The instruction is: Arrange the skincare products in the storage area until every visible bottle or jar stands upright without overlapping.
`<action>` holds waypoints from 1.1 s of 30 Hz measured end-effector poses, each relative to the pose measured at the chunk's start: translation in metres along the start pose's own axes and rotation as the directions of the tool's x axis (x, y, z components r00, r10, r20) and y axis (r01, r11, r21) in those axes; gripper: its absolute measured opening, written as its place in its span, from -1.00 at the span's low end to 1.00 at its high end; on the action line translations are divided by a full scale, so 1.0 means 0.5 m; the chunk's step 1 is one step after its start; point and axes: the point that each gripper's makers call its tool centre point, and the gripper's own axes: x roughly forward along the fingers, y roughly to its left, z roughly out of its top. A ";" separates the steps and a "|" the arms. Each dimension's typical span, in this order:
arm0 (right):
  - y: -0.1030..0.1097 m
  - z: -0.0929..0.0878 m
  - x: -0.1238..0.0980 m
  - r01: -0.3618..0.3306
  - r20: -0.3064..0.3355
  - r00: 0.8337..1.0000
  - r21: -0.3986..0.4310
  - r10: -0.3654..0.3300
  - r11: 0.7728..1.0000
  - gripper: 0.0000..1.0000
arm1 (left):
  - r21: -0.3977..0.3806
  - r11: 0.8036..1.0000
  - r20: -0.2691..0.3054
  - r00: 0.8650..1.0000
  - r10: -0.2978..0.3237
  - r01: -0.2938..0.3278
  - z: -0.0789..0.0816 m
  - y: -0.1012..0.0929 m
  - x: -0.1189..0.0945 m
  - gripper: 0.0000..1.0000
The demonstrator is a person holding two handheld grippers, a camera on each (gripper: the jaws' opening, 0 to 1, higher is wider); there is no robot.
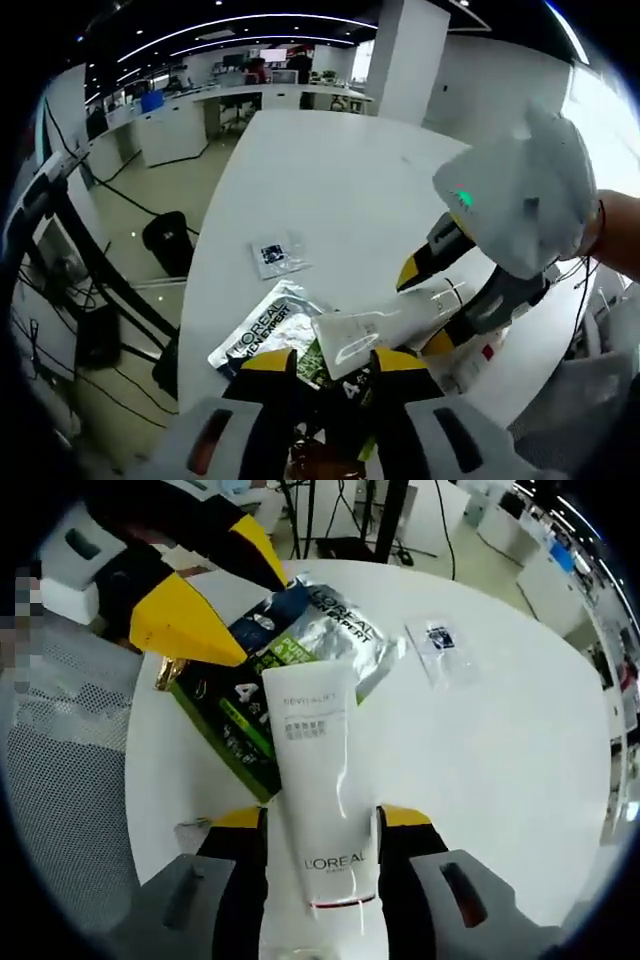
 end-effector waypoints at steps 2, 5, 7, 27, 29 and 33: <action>-0.003 0.007 -0.004 0.003 0.022 1.000 0.025 -0.003 1.000 -0.20 | -0.004 1.000 0.008 1.000 -0.008 0.008 0.003 -0.002 -0.001 -0.40; -0.006 0.011 -0.005 -0.005 0.006 1.000 -0.009 0.005 1.000 -0.23 | -0.018 1.000 0.026 0.999 -0.022 0.023 0.011 -0.006 -0.002 -0.41; -0.008 0.011 -0.005 -0.007 -0.004 1.000 -0.026 0.007 1.000 -0.24 | -0.025 0.999 0.030 0.999 -0.020 0.021 0.013 -0.005 -0.002 -0.41; -0.019 0.017 -0.050 0.214 0.069 0.974 0.035 -0.216 0.976 -0.49 | 0.001 1.000 0.178 0.984 0.006 -0.006 0.073 -0.002 -0.017 -0.41; -0.029 0.018 -0.070 0.272 0.089 0.956 0.094 -0.280 0.958 -0.49 | -0.029 1.000 0.203 0.979 0.014 -0.008 0.078 0.001 -0.024 -0.40; -0.036 0.023 -0.110 0.351 0.154 0.910 0.209 -0.385 0.913 -0.48 | -0.134 0.985 0.341 0.938 -0.060 0.111 0.117 -0.016 -0.044 -0.35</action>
